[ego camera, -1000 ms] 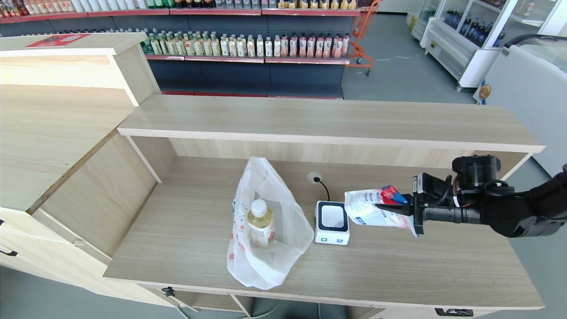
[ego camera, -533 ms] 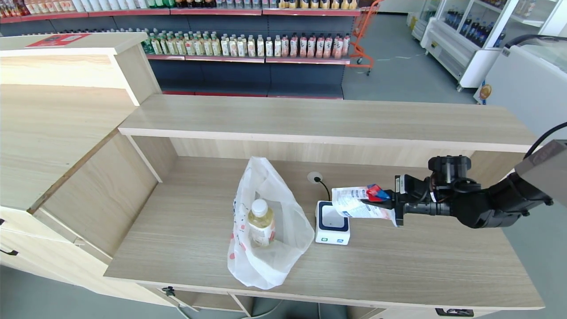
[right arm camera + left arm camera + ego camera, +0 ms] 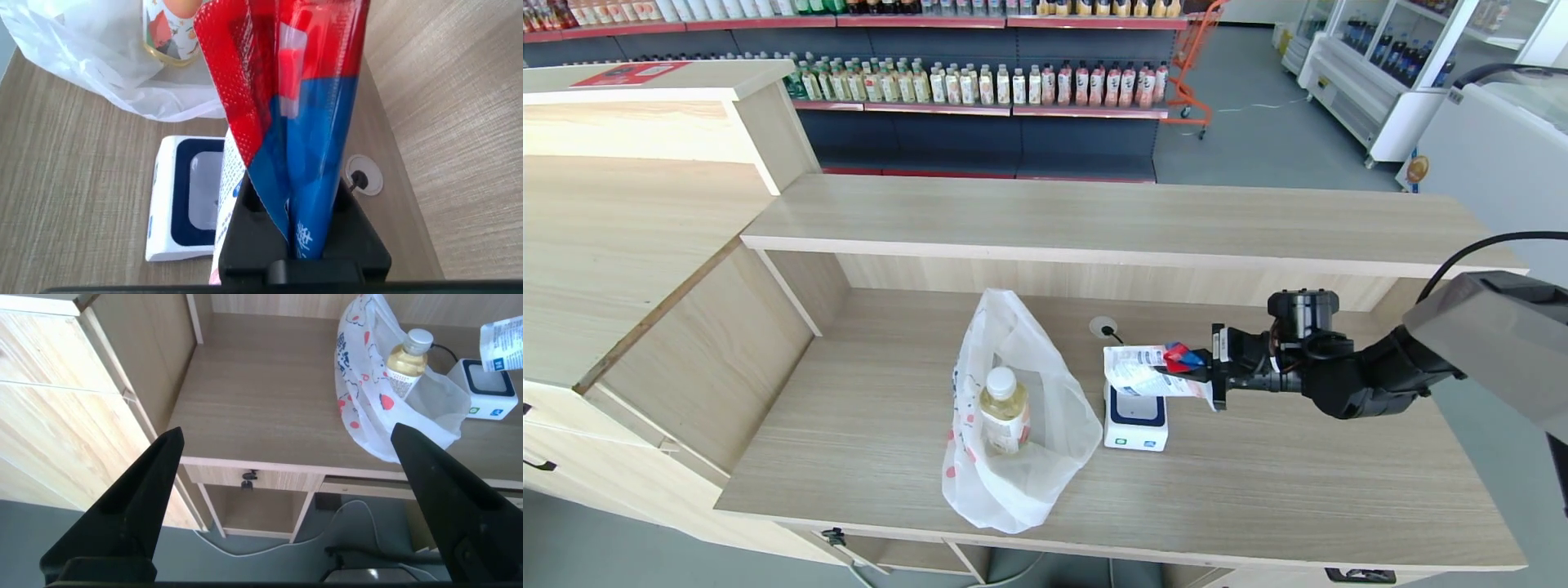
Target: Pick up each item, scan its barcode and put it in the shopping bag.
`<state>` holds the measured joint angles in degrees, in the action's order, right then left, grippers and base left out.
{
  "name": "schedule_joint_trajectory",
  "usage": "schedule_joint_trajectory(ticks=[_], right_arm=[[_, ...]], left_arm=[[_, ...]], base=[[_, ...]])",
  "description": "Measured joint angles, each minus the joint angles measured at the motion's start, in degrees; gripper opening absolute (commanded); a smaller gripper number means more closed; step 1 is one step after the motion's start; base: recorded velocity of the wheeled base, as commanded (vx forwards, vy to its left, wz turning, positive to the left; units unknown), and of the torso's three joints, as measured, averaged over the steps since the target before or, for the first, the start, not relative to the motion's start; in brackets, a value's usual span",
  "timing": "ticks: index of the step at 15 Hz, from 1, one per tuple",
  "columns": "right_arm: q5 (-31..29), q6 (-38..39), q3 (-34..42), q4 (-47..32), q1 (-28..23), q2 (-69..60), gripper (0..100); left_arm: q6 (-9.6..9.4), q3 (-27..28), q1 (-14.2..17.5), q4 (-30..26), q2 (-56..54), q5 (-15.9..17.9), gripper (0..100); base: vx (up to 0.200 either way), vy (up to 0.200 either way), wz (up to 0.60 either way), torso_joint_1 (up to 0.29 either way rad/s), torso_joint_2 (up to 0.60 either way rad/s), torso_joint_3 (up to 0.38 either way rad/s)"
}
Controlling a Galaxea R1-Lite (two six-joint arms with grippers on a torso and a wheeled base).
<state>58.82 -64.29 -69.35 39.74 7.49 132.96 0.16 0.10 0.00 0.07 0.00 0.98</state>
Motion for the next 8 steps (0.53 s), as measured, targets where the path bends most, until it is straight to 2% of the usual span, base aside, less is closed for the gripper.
schedule_joint_trajectory(ticks=[8], right_arm=[[-0.3,0.0,-2.8,0.1,1.1,2.6,0]], left_arm=[[0.00,0.0,0.0,0.0,0.0,0.0,100]], base=[[0.000,0.000,0.00,0.000,0.00,0.000]])
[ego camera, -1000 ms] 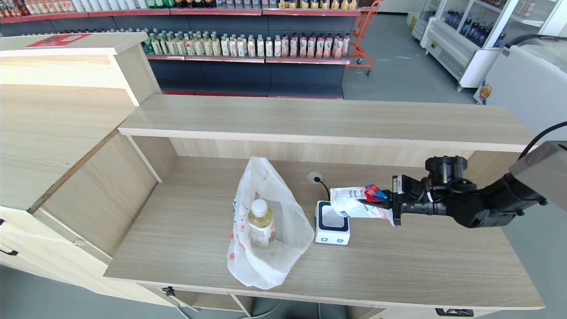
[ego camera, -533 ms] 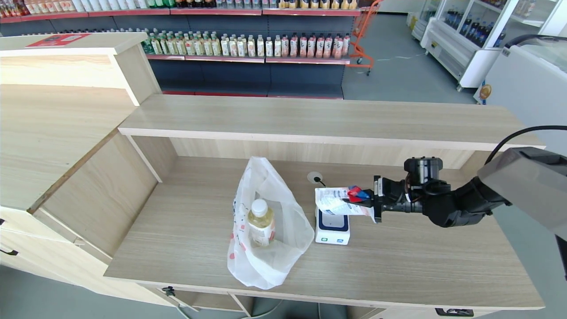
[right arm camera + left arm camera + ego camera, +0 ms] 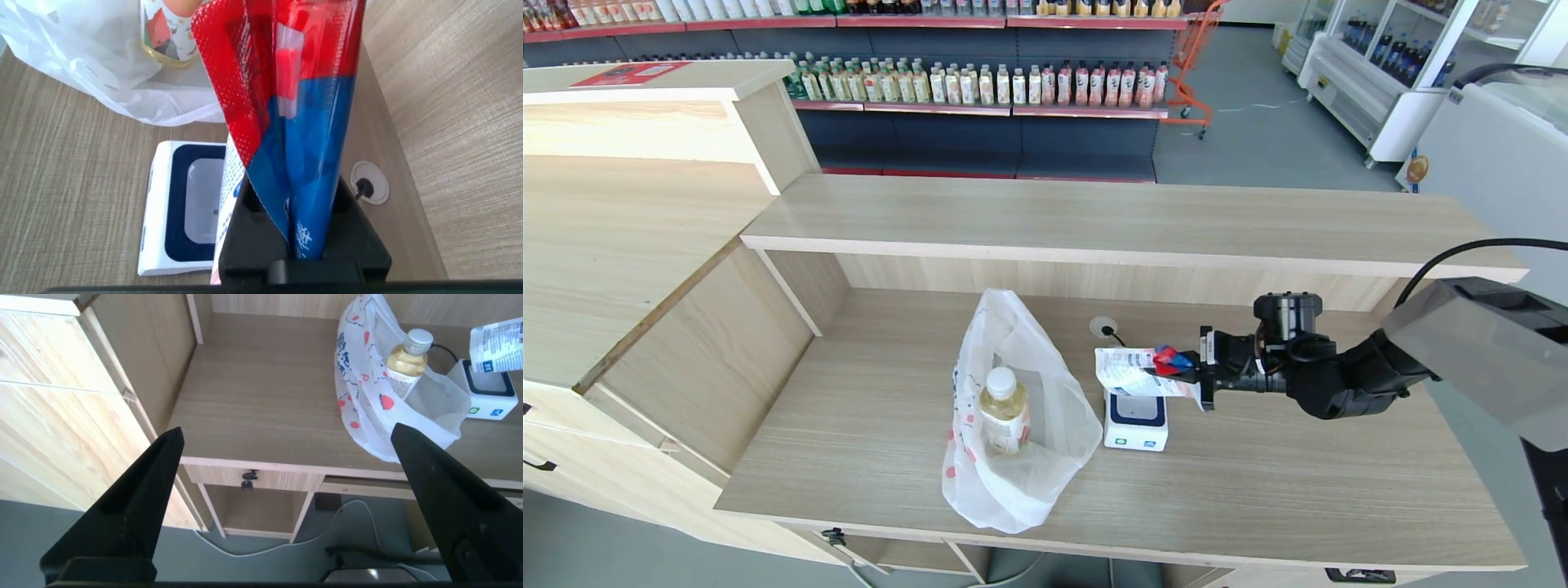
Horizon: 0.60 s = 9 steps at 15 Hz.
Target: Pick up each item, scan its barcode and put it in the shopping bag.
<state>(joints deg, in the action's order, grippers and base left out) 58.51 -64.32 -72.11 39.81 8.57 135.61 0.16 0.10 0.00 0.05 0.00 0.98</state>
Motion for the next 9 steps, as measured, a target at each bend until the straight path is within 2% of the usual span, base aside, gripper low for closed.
schedule_joint_trajectory(ticks=[9], right_arm=[[0.1,0.3,-0.2,-0.2,-0.1,-0.5,0]], left_arm=[[0.00,0.0,0.0,0.0,0.0,0.0,100]], base=[[0.000,0.000,0.00,0.000,0.00,0.000]])
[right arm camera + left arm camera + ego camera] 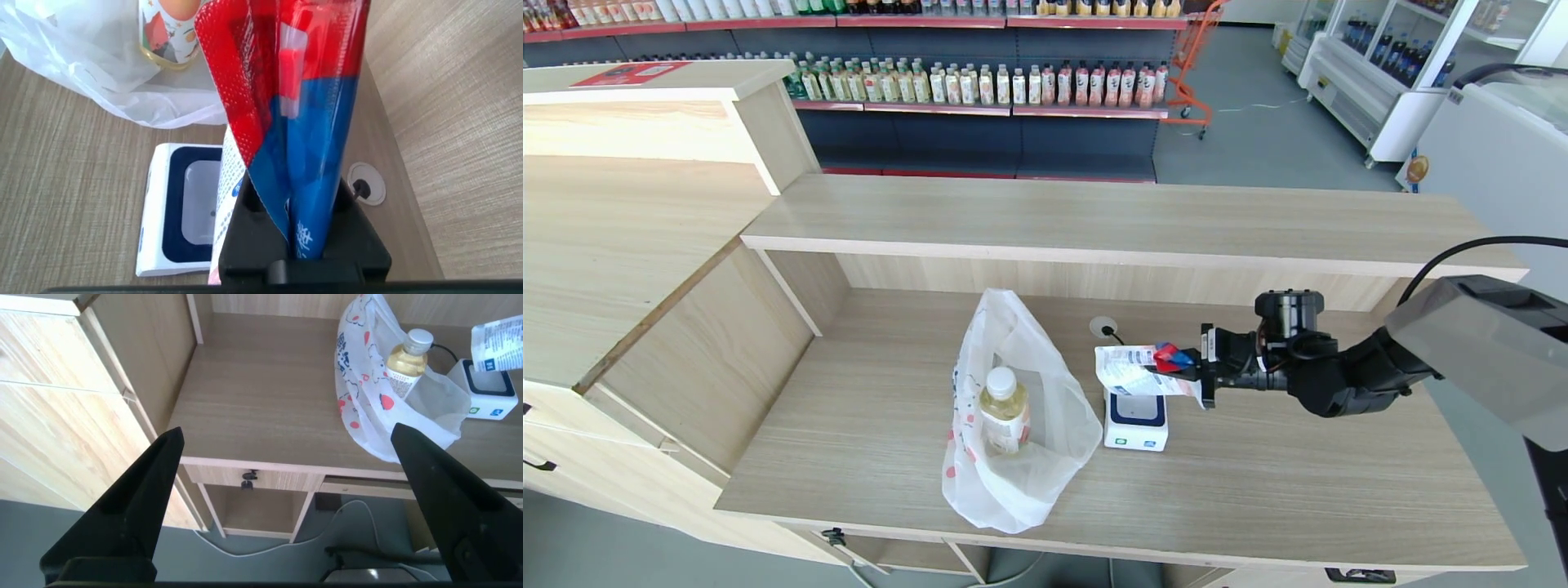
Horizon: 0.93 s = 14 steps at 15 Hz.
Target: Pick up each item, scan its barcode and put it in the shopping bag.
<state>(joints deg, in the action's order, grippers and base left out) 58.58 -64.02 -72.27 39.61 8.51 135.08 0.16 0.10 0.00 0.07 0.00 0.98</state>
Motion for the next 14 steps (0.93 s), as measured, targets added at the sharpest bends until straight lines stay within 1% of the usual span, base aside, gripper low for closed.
schedule_joint_trajectory(ticks=[6,8,9,11,12,14], right_arm=[[0.1,0.3,0.6,-0.1,-0.1,-0.9,0],[0.1,3.7,2.0,0.0,-0.3,-2.2,0],[0.1,6.6,3.3,0.1,-0.5,-3.4,0],[0.0,15.5,7.7,0.2,-2.3,-7.9,0],[-0.5,21.6,10.7,0.2,-3.4,-11.0,0],[-4.0,38.4,17.2,0.1,-5.0,-18.7,0]], left_arm=[[0.00,0.0,0.0,0.0,0.0,0.0,100],[0.00,0.0,0.0,0.0,0.0,0.0,100],[0.00,0.0,0.0,0.0,0.0,0.0,100],[0.00,0.0,0.0,0.0,0.0,0.0,100],[0.00,0.0,0.0,0.0,0.0,0.0,100],[0.00,0.0,0.0,0.0,0.0,0.0,100]], base=[[0.000,0.000,0.00,0.000,0.00,0.000],[0.000,0.000,0.00,0.000,0.00,0.000],[0.000,0.000,0.00,0.000,0.00,0.000],[0.000,0.000,0.00,0.000,0.00,0.000],[0.000,0.000,0.00,0.000,0.00,0.000],[0.000,0.000,0.00,0.000,0.00,0.000]])
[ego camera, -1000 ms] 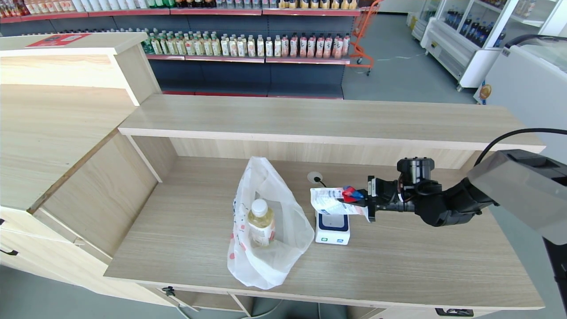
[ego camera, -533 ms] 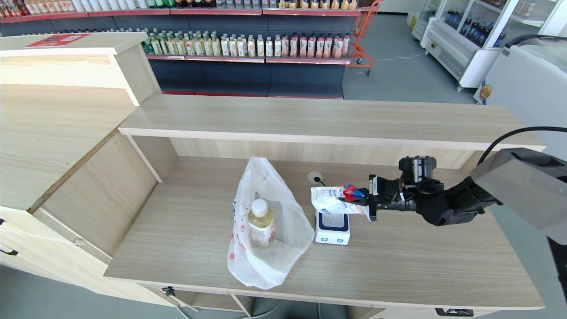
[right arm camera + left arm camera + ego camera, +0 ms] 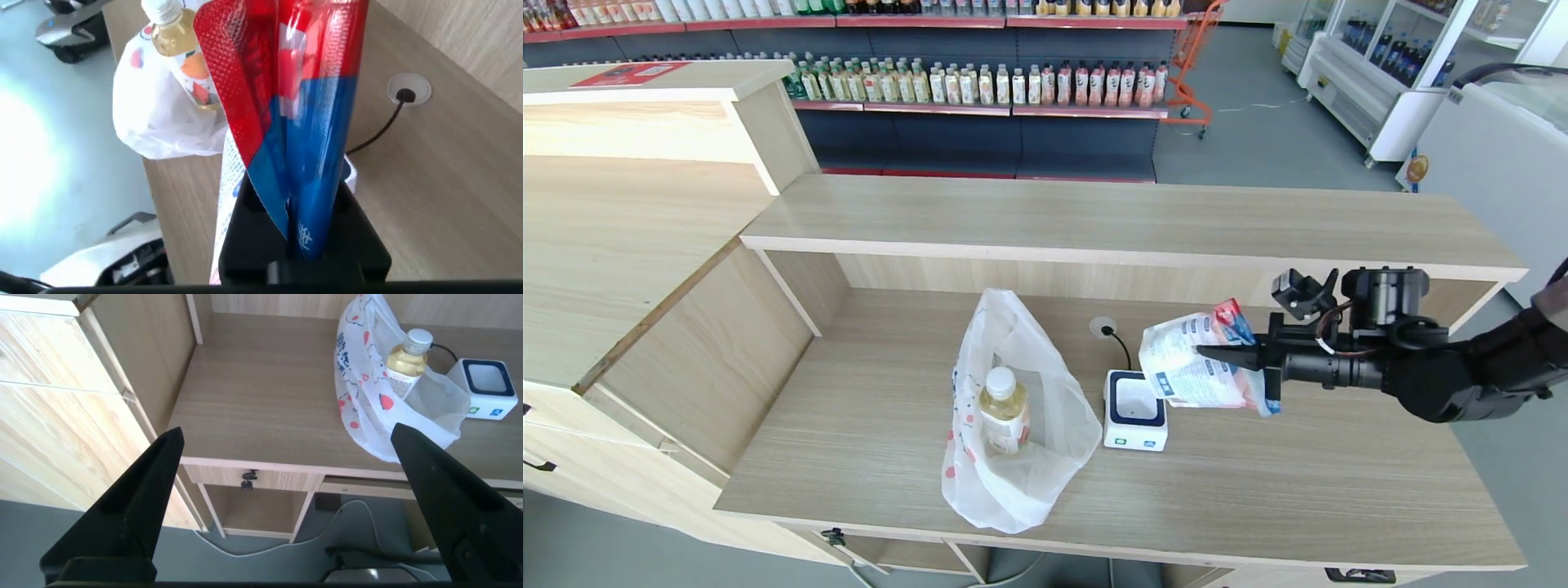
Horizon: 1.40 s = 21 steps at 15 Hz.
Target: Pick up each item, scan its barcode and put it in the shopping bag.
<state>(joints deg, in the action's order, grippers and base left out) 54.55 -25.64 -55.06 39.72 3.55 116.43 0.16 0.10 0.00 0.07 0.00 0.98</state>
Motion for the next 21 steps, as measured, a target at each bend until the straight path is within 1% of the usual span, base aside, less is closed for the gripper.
schedule_joint_trajectory(ticks=[1,2,4,5,7,9,12,15,17,21], right_arm=[[-3.8,6.9,2.4,-0.1,-0.1,-3.2,0],[-8.3,10.5,4.1,-0.2,1.1,-5.8,0],[-12.5,12.0,5.5,-0.5,4.3,-7.7,0],[-13.7,12.3,5.8,-1.6,6.1,-7.6,0],[-14.3,12.9,5.6,-4.8,9.2,-6.6,0],[-14.3,12.9,3.6,-5.2,12.4,-4.1,0],[-14.4,12.3,-3.0,-5.2,15.8,1.5,0],[-14.8,8.4,-11.6,-5.3,17.5,8.5,0],[-16.5,5.8,-17.4,-5.5,18.2,13.7,0],[-20.6,5.1,-25.6,-5.8,20.6,21.7,0]], left_arm=[[0.00,0.0,0.0,0.0,0.0,0.0,100],[0.00,0.0,0.0,0.0,0.0,0.0,100],[0.00,0.0,0.0,0.0,0.0,0.0,100],[0.00,0.0,0.0,0.0,0.0,0.0,100],[0.00,0.0,0.0,0.0,0.0,0.0,100],[-0.02,0.0,0.0,0.0,0.0,0.0,100],[0.00,0.0,0.0,0.0,0.0,0.0,100],[-0.02,0.0,0.0,0.0,0.0,0.0,100],[0.00,0.0,0.0,0.0,0.0,0.0,100],[0.00,0.0,0.0,0.0,0.0,0.0,100]], base=[[0.000,0.000,0.00,0.000,0.00,0.000],[0.000,0.000,0.00,0.000,0.00,0.000],[0.000,0.000,0.00,0.000,0.00,0.000],[0.000,0.000,0.00,0.000,0.00,0.000],[0.000,0.000,0.00,0.000,0.00,0.000],[0.000,0.000,0.00,0.000,0.00,0.000],[0.000,0.000,0.00,0.000,0.00,0.000],[0.000,0.000,0.00,0.000,0.00,0.000],[0.000,0.000,0.00,0.000,0.00,0.000],[0.000,0.000,0.00,0.000,0.00,0.000]])
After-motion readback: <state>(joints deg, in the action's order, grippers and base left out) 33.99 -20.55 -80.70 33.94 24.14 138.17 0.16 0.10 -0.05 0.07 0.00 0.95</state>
